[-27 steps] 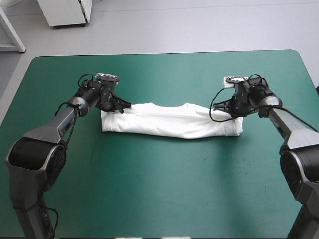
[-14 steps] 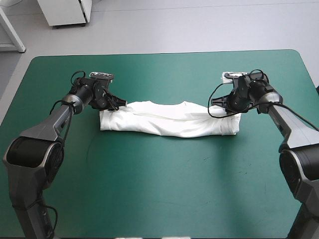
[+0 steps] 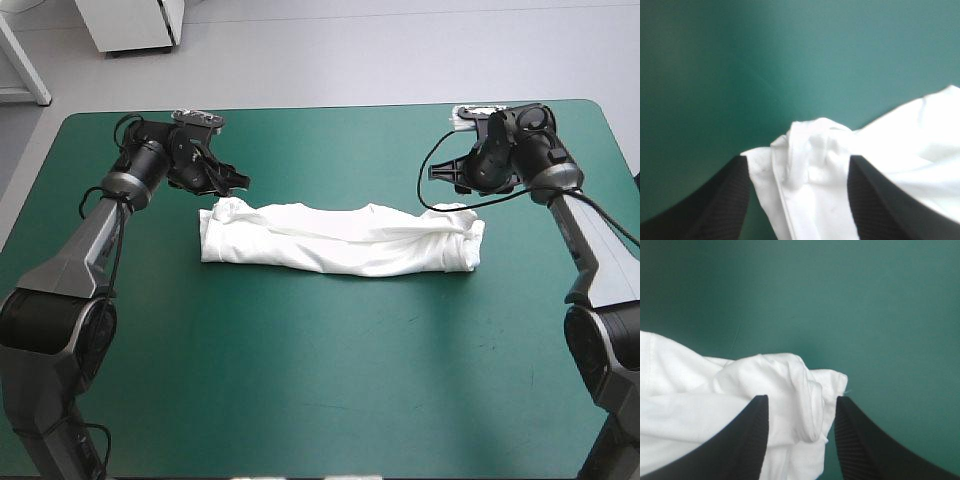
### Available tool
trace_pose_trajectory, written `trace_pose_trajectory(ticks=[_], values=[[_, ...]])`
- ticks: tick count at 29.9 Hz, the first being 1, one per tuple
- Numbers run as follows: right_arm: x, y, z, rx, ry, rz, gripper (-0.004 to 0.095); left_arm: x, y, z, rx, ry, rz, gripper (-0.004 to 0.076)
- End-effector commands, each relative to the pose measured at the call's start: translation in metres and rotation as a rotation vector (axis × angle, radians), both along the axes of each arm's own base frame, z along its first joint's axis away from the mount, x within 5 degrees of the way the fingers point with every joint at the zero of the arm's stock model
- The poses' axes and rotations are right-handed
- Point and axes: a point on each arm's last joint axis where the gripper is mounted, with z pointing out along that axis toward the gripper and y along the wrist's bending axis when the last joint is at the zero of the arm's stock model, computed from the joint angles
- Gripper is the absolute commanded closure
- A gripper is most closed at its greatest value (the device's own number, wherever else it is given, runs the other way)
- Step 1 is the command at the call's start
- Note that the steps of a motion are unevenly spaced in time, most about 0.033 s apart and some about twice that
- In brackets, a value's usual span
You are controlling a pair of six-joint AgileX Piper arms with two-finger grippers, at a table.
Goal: Fold the cloth
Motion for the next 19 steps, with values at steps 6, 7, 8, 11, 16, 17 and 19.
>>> trace_pose_trajectory(ticks=[6,7,8,11,16,17,19], values=[[-0.037,-0.011,0.062,-0.003,-0.106,0.0,0.0495,-0.048,-0.028,0.081,-0.243,-0.135,-0.269,0.0731],[-0.039,-0.011,0.064,-0.002,-0.113,0.0,0.0495,-0.05,-0.033,0.083,-0.258,-0.143,-0.296,0.0733],[-0.042,-0.012,0.069,0.0,-0.126,0.0,0.0495,-0.053,-0.043,0.084,-0.279,-0.145,-0.332,0.0733],[-0.049,-0.014,0.077,-0.006,-0.144,-0.002,0.0495,-0.062,-0.068,0.084,-0.284,-0.144,-0.421,0.0733],[-0.053,-0.015,0.08,-0.008,-0.143,-0.004,0.0495,-0.073,-0.114,0.07,-0.281,-0.113,-0.544,0.0733],[-0.053,-0.015,0.08,-0.008,-0.143,-0.004,0.0495,-0.075,-0.123,0.065,-0.265,-0.102,-0.567,0.0733],[-0.053,-0.015,0.08,-0.008,-0.143,-0.004,0.0495,-0.076,-0.137,0.052,-0.229,-0.068,-0.602,0.0733]])
